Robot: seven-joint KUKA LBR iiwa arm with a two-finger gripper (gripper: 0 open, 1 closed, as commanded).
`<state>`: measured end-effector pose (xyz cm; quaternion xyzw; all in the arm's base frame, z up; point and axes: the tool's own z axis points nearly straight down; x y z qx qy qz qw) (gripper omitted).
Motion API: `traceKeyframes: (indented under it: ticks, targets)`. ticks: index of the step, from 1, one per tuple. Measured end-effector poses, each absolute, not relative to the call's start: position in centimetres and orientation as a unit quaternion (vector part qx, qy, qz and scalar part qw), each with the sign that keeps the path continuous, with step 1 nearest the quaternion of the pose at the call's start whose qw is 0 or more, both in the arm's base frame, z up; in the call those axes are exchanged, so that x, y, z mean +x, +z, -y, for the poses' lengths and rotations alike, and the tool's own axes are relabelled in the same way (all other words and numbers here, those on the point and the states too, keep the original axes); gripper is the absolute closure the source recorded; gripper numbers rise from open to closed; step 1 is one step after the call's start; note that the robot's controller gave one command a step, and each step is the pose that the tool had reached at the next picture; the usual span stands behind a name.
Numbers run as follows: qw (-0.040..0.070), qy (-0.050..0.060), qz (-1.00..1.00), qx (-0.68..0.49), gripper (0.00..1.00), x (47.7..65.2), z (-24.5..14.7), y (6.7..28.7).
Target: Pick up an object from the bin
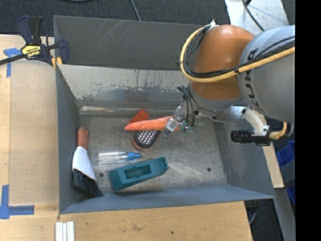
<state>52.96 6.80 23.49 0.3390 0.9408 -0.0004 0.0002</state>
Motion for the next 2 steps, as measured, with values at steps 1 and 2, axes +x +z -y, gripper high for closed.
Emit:
traceKeyframes:
  ticks: [1,2]
  targets:
    - [0.001,0.0,-0.941,0.338,1.0,52.8,-7.3,24.6]
    - [0.0,-0.001,-0.968,0.253,1.0,51.2,-5.9,26.8]
